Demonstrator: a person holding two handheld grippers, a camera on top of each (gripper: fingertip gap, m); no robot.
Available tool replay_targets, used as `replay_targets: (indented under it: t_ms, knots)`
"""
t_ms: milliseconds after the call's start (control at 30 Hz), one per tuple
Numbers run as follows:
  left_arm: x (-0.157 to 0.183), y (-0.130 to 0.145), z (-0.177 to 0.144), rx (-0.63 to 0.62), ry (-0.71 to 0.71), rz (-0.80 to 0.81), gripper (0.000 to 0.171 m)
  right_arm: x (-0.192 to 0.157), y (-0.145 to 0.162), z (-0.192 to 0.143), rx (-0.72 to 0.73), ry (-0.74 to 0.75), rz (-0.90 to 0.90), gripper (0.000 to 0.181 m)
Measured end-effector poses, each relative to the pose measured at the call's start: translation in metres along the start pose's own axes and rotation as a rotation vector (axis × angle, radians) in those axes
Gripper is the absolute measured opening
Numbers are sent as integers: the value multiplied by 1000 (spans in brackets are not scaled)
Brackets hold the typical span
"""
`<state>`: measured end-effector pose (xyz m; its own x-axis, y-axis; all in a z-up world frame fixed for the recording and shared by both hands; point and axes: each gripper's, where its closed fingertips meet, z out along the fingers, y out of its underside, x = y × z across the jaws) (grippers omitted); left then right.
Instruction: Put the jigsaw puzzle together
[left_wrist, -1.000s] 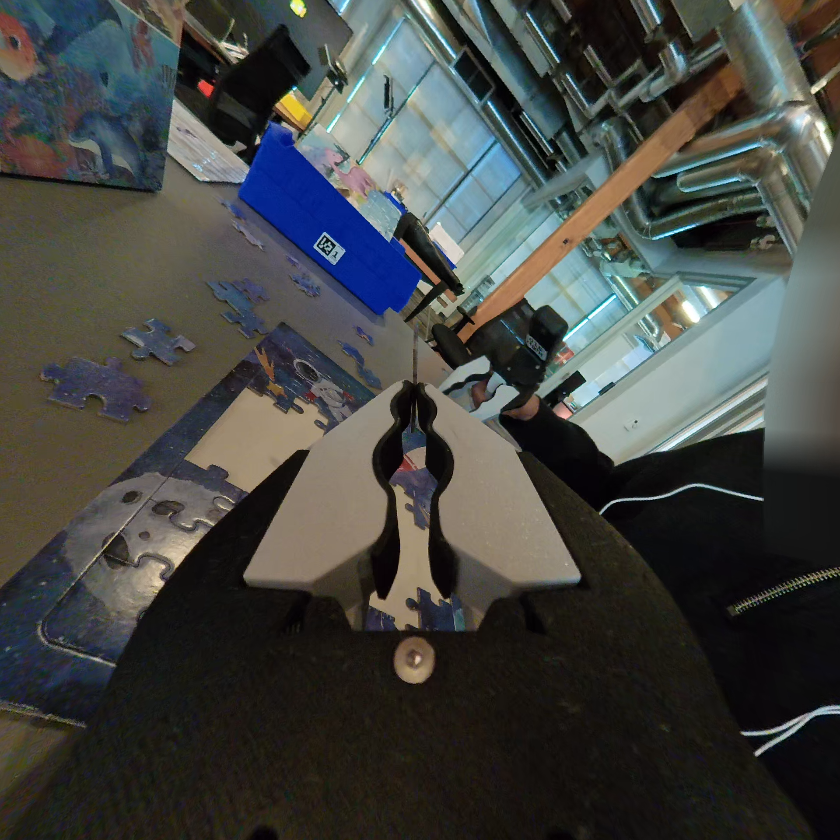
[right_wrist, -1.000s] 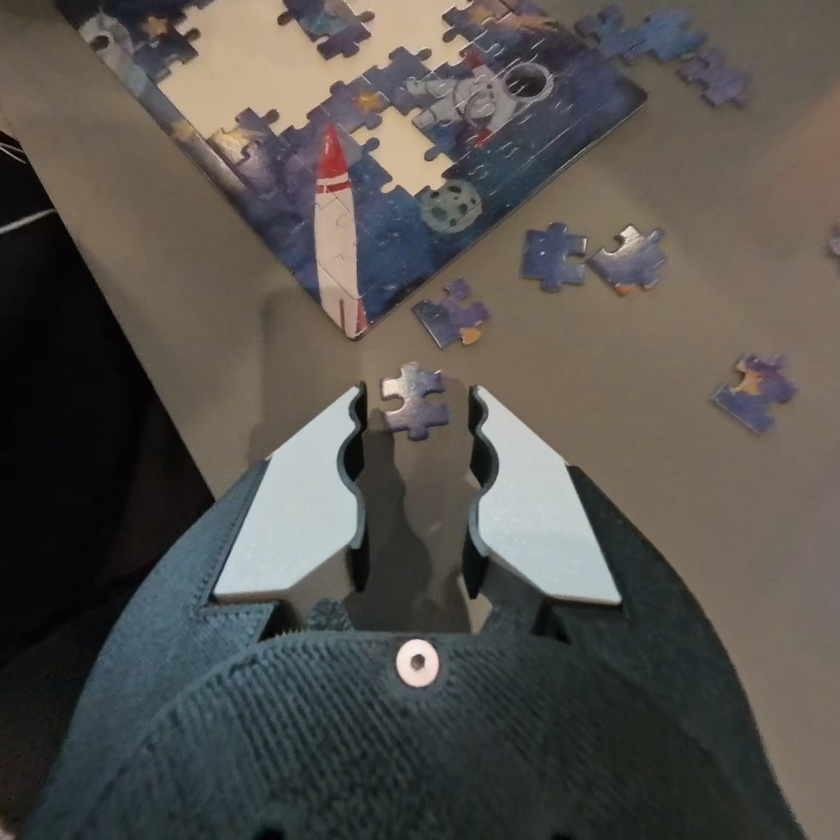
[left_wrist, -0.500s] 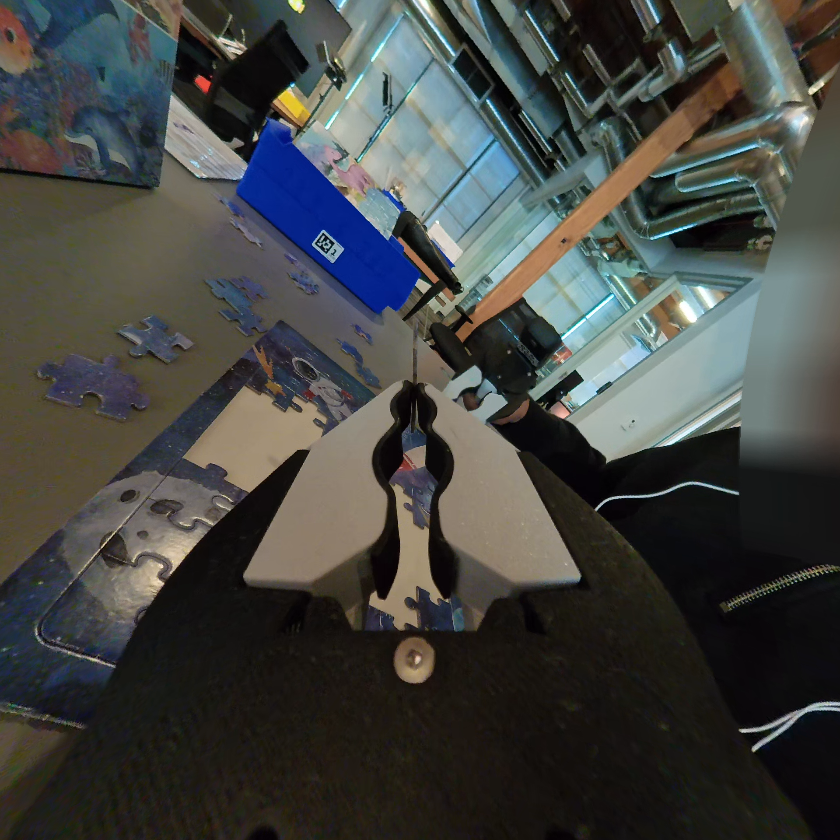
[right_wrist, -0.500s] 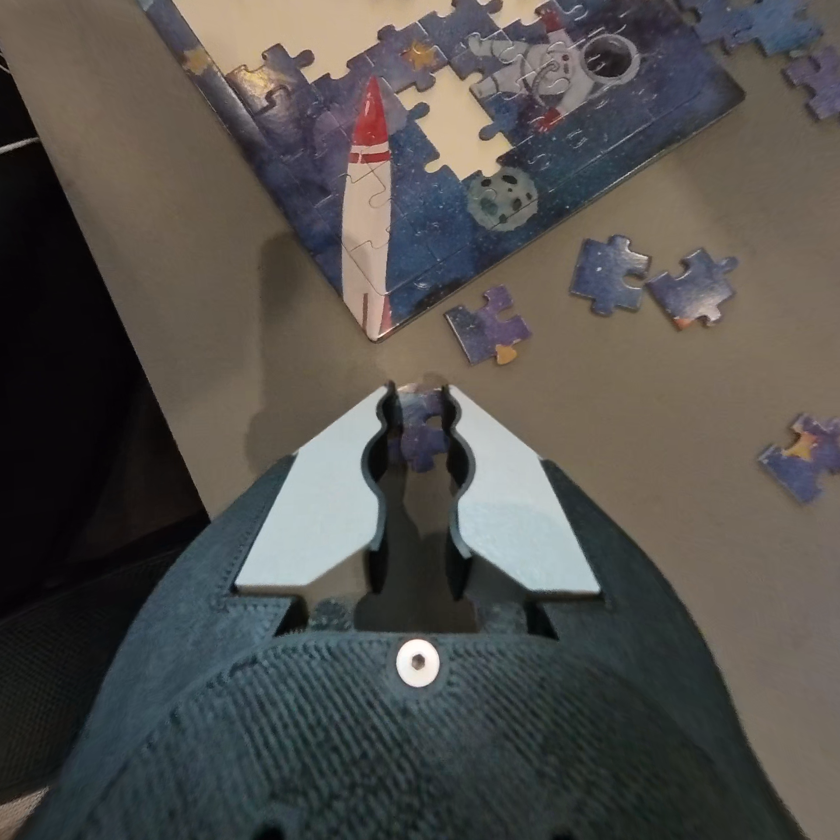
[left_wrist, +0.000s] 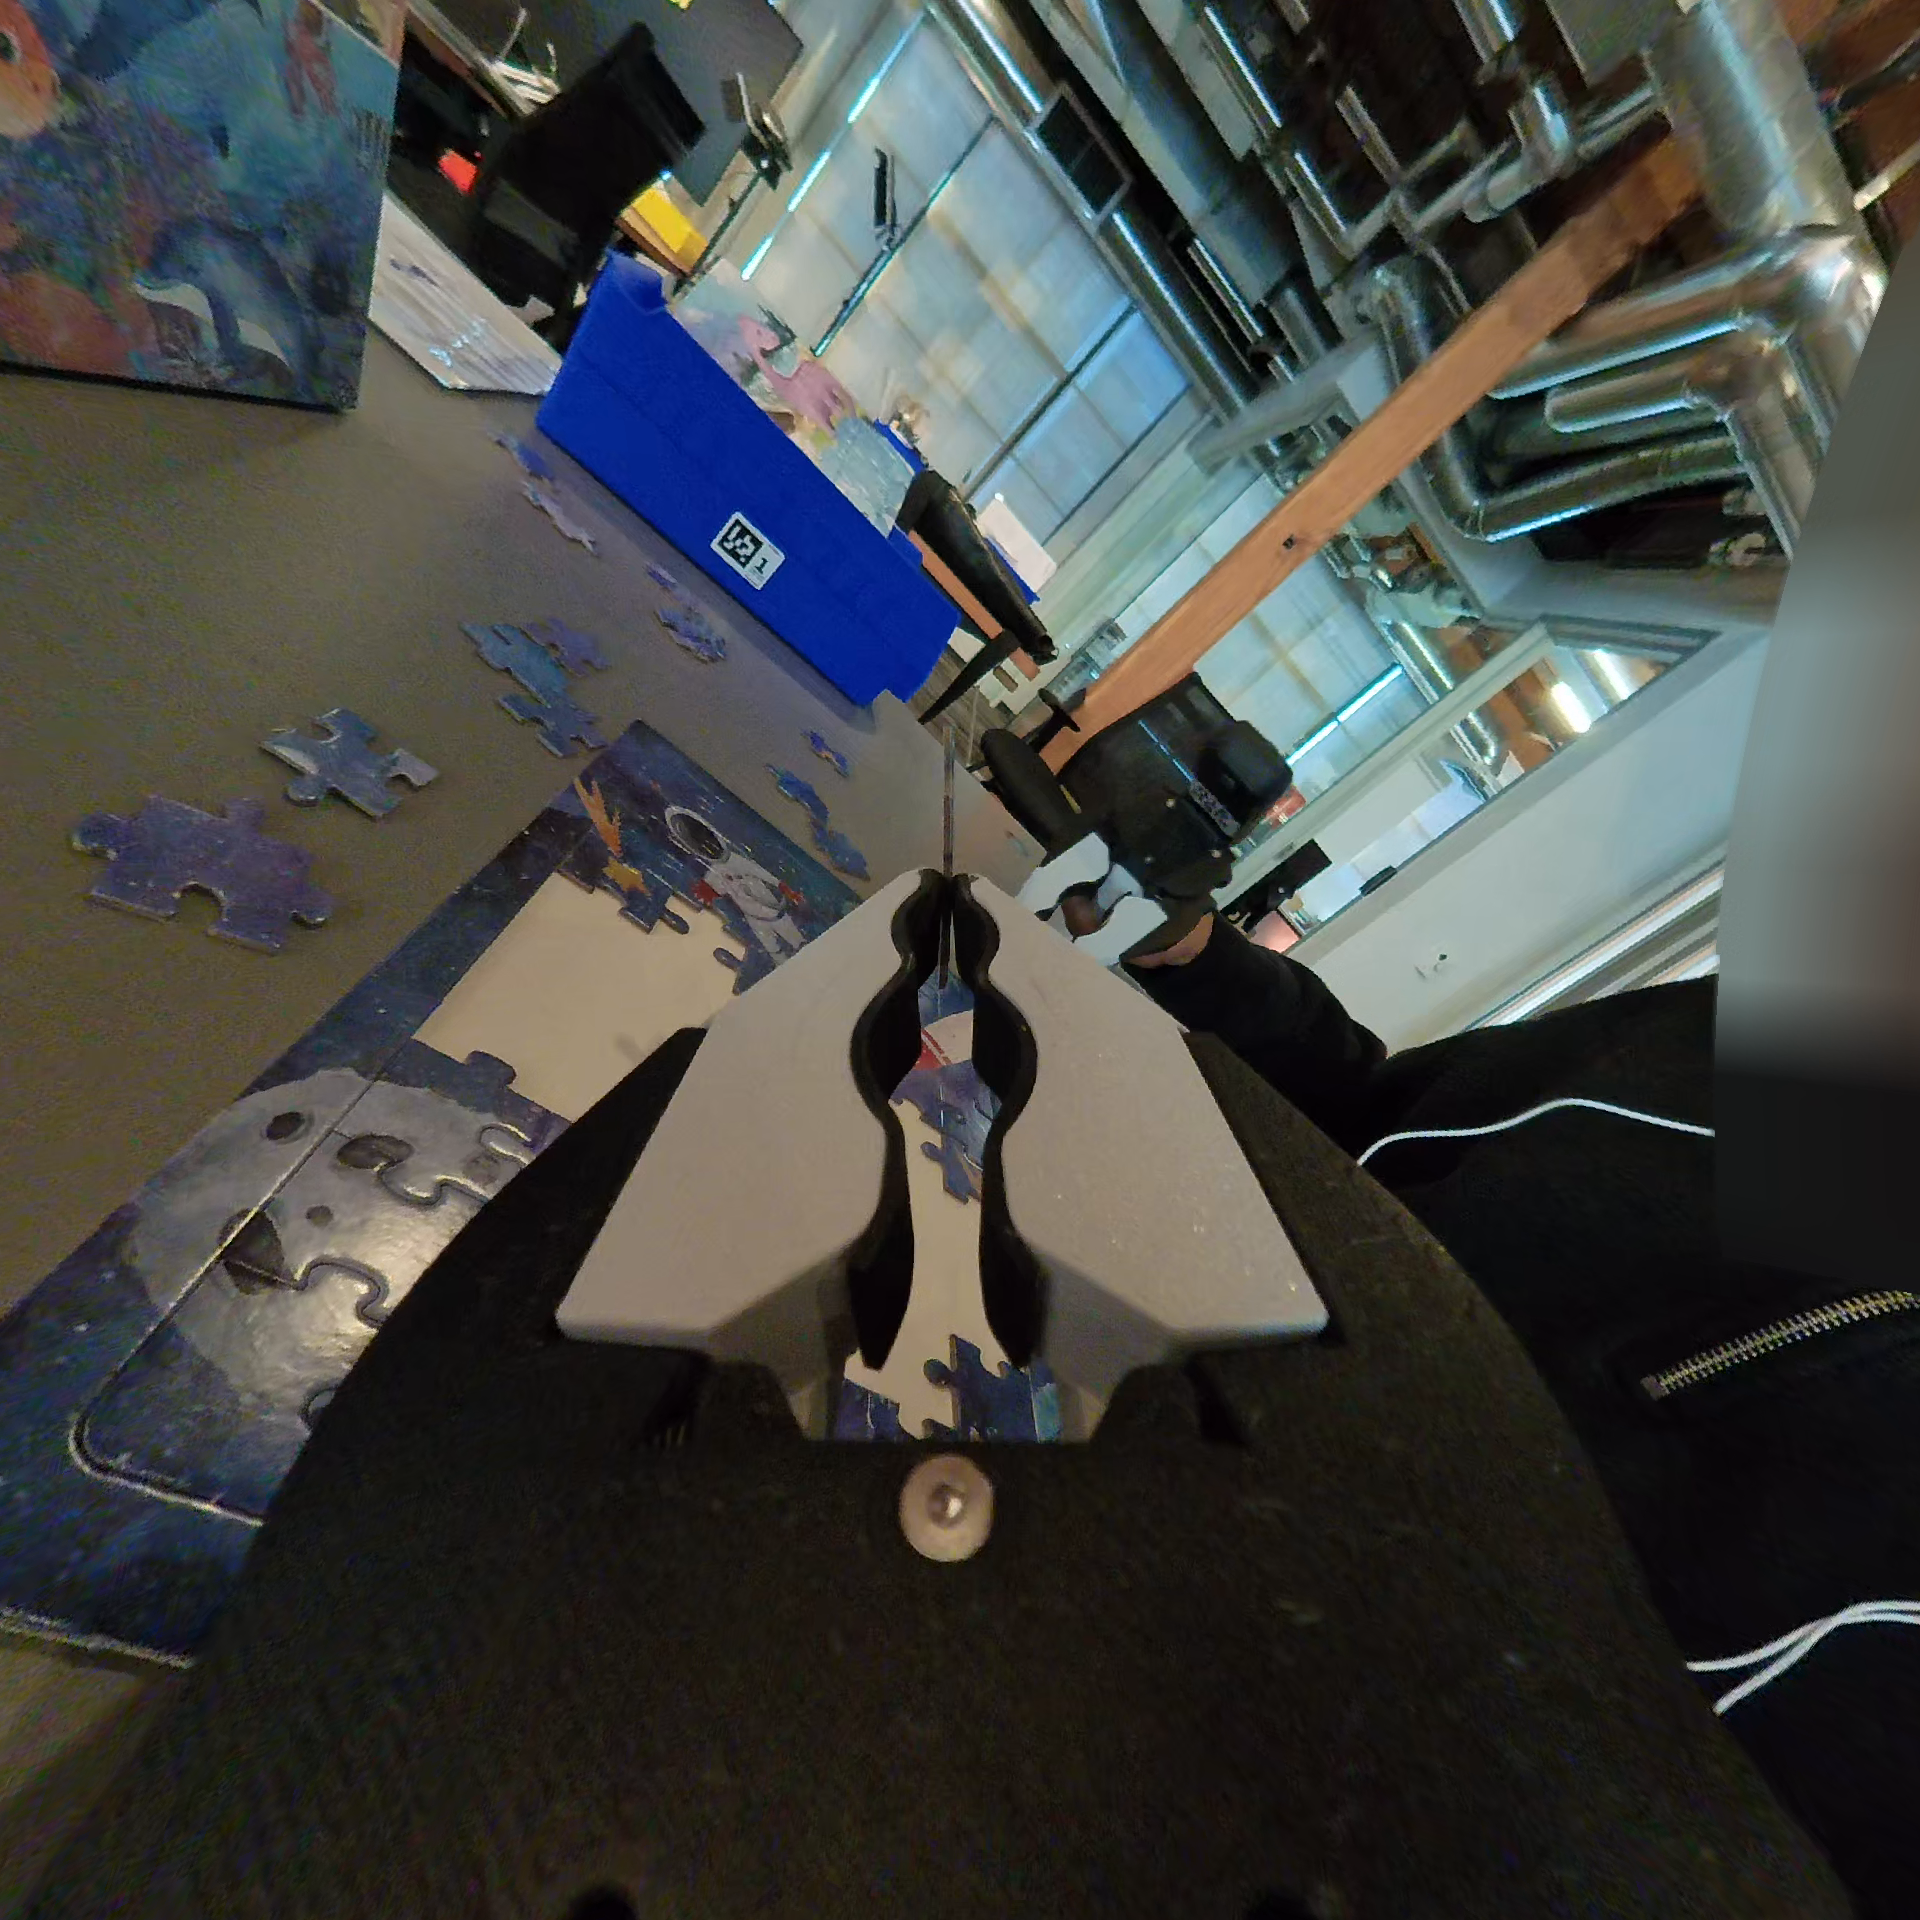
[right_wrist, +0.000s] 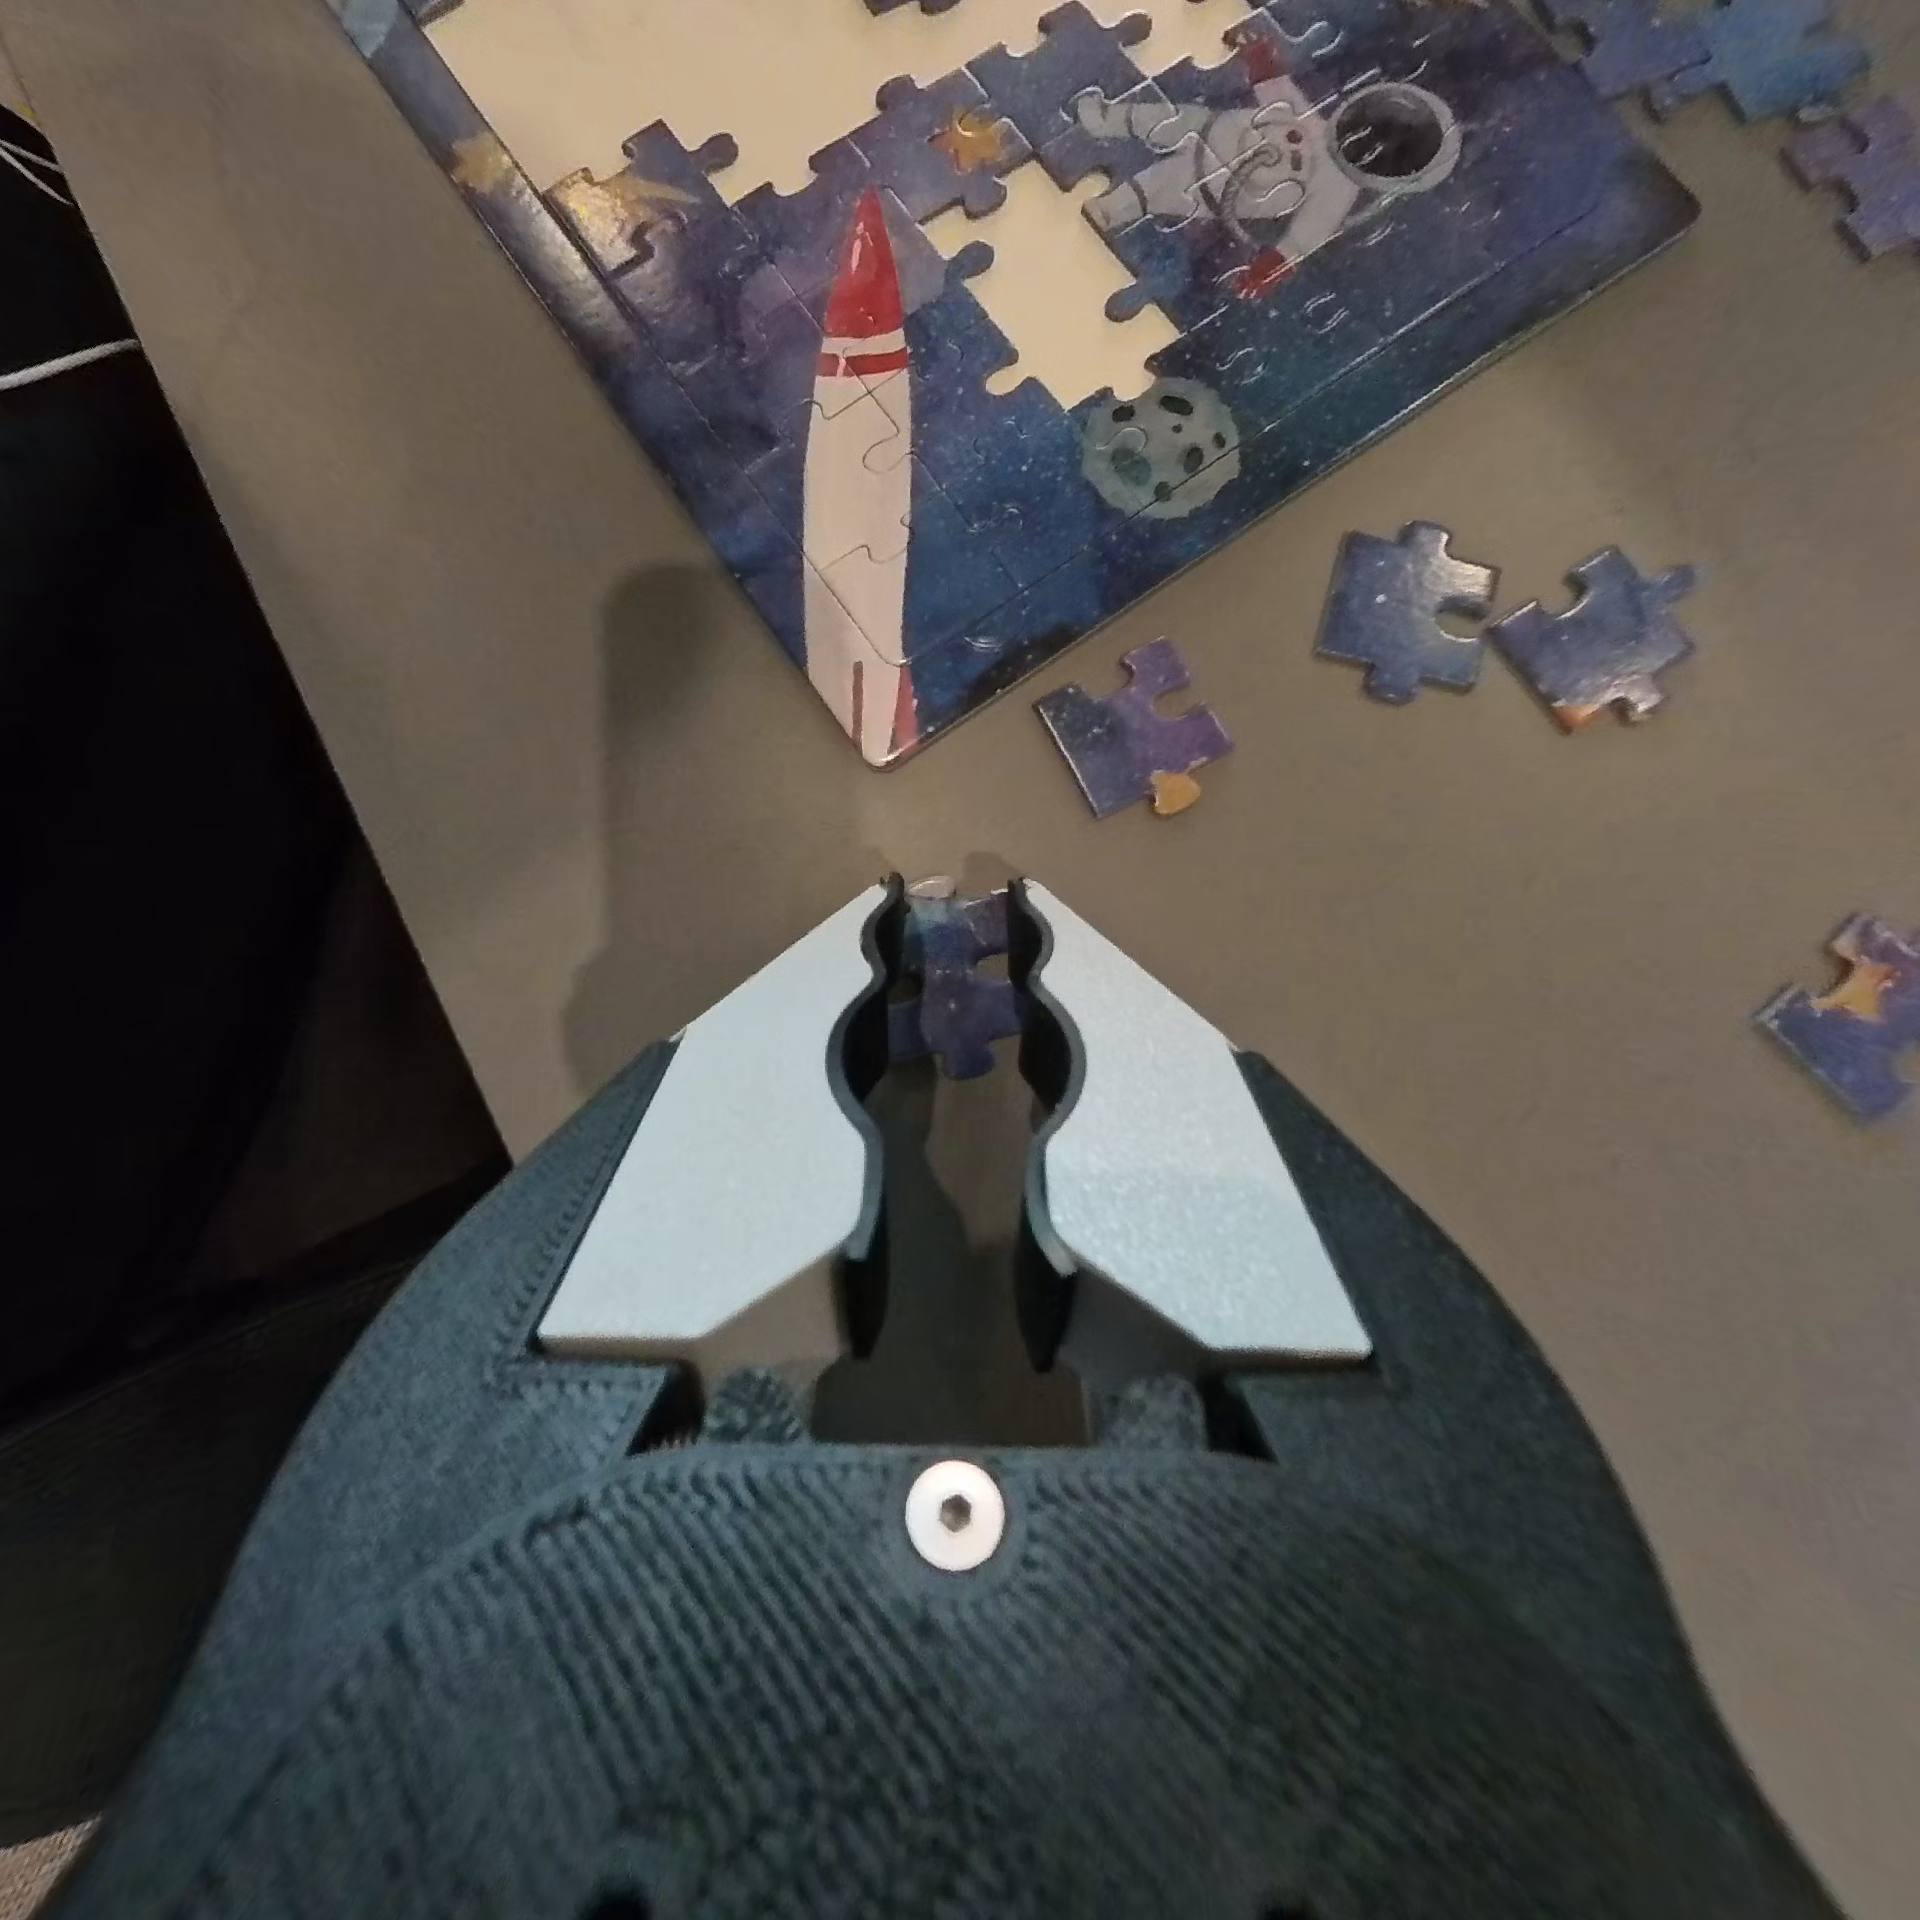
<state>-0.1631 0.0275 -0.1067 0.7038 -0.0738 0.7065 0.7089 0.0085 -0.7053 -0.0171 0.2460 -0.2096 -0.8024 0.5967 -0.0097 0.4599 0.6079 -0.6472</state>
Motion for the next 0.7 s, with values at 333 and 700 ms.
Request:
replay_targets:
  t_ms: [333, 700]
  knots:
    - [0, 1, 1, -7, 0, -2, 0, -4, -23, -4, 12, 30, -43, 21]
    - [2, 3, 2, -16, 7, -2, 0, -2, -1, 3, -9, -5, -2, 39]
